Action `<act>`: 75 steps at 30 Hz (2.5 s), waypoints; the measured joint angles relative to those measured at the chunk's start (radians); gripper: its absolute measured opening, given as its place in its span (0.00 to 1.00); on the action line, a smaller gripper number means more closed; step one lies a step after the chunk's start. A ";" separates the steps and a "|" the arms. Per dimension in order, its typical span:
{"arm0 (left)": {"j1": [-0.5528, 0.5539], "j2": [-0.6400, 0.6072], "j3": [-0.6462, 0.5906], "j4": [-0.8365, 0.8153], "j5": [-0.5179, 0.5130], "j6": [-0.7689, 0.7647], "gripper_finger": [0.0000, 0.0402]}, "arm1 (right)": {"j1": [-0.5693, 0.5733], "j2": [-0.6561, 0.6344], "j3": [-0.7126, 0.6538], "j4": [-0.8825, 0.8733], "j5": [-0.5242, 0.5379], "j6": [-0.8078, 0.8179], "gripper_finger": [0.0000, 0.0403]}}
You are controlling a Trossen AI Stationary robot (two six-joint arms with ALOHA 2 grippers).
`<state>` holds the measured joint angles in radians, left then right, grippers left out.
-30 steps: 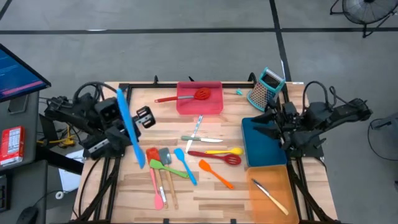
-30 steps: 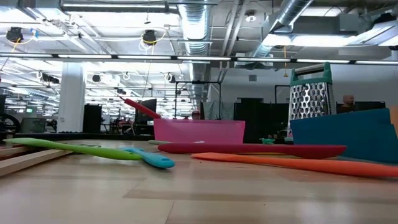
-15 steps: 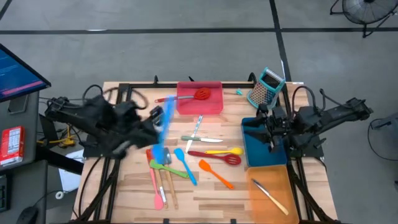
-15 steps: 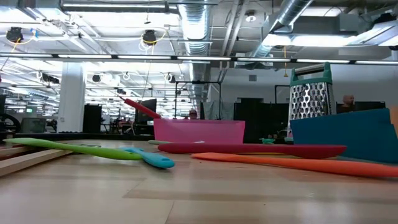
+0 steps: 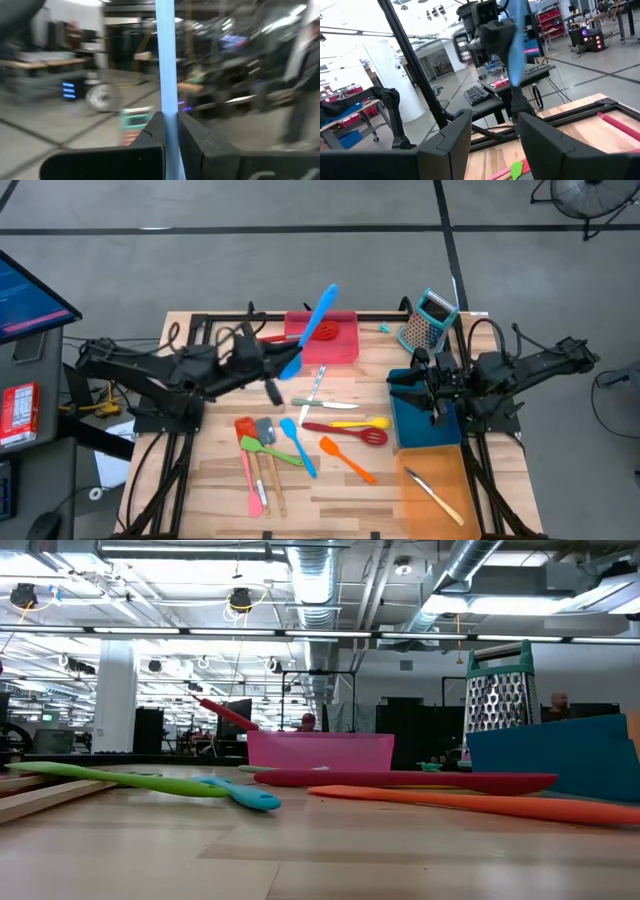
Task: Pick & Place Kitchen Items
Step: Put the blue serving spoon into the red bin
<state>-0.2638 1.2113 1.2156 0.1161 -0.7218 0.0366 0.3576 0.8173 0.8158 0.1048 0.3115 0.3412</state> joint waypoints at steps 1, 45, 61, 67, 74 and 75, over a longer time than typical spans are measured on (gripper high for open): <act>0.000 0.010 0.000 -0.003 -0.037 0.045 0.02 | 0.000 0.000 0.000 0.000 0.000 0.000 0.40; 0.714 0.164 -0.001 0.154 0.326 -0.222 0.02 | -0.080 0.007 0.000 -0.095 0.134 0.025 0.40; 0.703 0.179 -0.002 0.365 0.513 -0.282 0.02 | -0.633 0.178 0.044 0.172 -0.149 0.061 0.40; 0.703 0.179 -0.002 0.382 0.591 -0.331 0.02 | -0.680 0.395 0.197 0.162 -0.190 0.018 0.46; 0.703 0.174 -0.002 0.398 0.626 -0.333 0.02 | -0.774 0.571 0.373 0.160 -0.433 0.018 0.64; 0.703 0.174 -0.002 0.400 0.627 -0.333 0.02 | -0.783 0.592 0.397 0.162 -0.450 0.018 0.65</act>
<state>0.4389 1.3849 1.2140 0.5160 -0.0949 -0.2966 -0.4254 1.4093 1.2129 0.2665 -0.1384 0.3594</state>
